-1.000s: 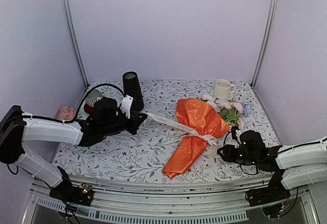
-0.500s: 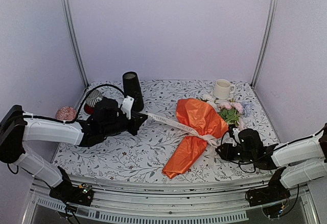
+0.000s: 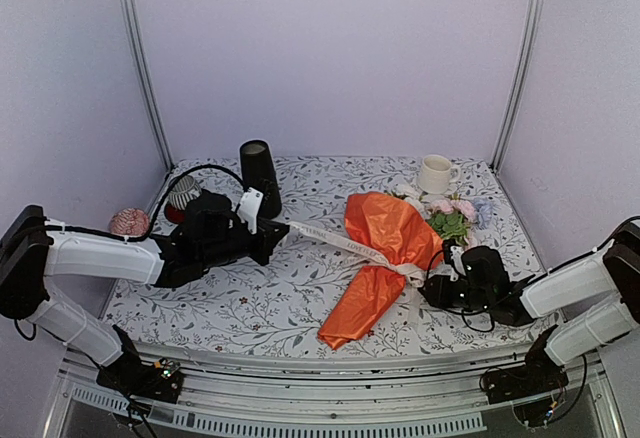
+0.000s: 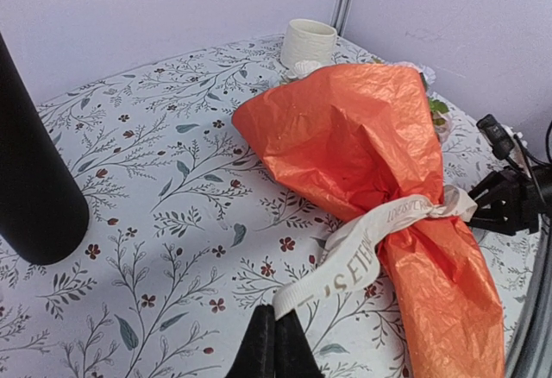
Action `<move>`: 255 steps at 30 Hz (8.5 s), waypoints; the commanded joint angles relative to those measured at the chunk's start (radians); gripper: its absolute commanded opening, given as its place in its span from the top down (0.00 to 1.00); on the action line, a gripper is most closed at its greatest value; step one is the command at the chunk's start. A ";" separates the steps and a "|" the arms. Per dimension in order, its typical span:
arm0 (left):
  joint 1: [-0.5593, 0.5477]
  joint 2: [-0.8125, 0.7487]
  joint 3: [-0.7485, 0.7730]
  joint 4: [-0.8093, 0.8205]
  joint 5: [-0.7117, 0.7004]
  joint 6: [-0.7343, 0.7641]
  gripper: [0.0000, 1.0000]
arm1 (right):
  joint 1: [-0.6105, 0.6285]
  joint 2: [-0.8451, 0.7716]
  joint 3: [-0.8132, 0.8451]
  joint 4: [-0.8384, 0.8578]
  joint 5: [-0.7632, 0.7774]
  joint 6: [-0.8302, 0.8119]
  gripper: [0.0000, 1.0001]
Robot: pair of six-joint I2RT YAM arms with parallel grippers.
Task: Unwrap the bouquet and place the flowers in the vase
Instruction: Untie the ribbon from the tied bouquet.
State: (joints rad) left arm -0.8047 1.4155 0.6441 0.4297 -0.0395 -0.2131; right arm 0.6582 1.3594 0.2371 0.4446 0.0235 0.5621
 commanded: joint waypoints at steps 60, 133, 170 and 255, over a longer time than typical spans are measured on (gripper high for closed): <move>-0.029 0.011 0.017 -0.001 -0.058 0.022 1.00 | -0.069 -0.173 0.021 -0.062 0.112 -0.043 0.98; -0.032 -0.125 -0.069 0.040 -0.180 0.002 1.00 | -0.069 -0.674 -0.053 -0.387 0.392 0.218 0.98; -0.033 -0.297 -0.166 0.068 -0.427 -0.006 1.00 | -0.069 -0.907 0.054 -0.590 0.563 0.179 0.98; -0.024 -0.591 -0.236 -0.282 -1.293 -0.500 0.19 | -0.069 -1.140 0.272 -0.926 0.772 0.185 0.30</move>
State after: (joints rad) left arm -0.8303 0.7994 0.4072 0.0189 -1.4128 -0.9005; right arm 0.5941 0.2104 0.5468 -0.6399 0.9234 0.8913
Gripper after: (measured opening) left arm 0.818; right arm 0.703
